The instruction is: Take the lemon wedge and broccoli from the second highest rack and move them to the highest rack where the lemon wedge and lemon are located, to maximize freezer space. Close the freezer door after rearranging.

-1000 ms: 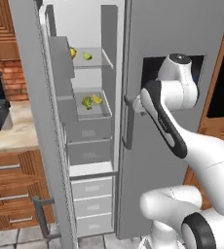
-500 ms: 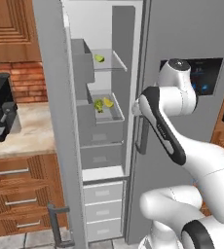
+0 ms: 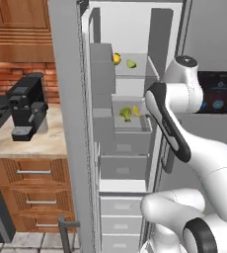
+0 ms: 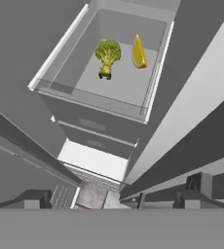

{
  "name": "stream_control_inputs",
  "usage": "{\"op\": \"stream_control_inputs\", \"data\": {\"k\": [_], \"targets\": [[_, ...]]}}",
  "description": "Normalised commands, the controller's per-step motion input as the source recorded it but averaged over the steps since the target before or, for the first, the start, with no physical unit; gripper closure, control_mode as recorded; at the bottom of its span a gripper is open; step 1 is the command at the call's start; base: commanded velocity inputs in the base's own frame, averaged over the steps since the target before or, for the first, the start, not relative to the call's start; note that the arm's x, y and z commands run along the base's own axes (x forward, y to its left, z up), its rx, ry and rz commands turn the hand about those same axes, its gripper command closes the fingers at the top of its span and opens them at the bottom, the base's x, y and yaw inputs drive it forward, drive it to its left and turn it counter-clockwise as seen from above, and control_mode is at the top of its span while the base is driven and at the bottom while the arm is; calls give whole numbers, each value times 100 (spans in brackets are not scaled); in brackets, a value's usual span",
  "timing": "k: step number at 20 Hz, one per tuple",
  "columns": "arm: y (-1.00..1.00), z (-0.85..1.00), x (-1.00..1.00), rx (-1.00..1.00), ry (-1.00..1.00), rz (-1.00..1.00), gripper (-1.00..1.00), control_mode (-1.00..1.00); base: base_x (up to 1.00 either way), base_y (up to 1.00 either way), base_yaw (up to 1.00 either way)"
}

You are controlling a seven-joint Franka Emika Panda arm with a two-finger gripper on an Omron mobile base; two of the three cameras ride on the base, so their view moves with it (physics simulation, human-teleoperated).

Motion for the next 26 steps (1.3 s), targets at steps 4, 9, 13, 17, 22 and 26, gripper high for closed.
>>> {"op": "stream_control_inputs", "data": {"k": [4, 9, 13, 17, 22, 26], "targets": [[0, 0, 0, 0, 0, 0, -100, 100, 37, 18, 16], [0, 0, 0, 0, 0, 0, -100, 100, 11, 60, 0], [0, 0, 0, 0, 0, 0, -100, 100, 18, 61, 0], [0, 0, 0, 0, 0, 0, -100, 100, 20, 22, 4], [0, 0, 0, 0, 0, 0, -100, 100, 35, -25, 10], [0, 0, 0, 0, 0, 0, -100, 100, 64, -23, 18]]}}
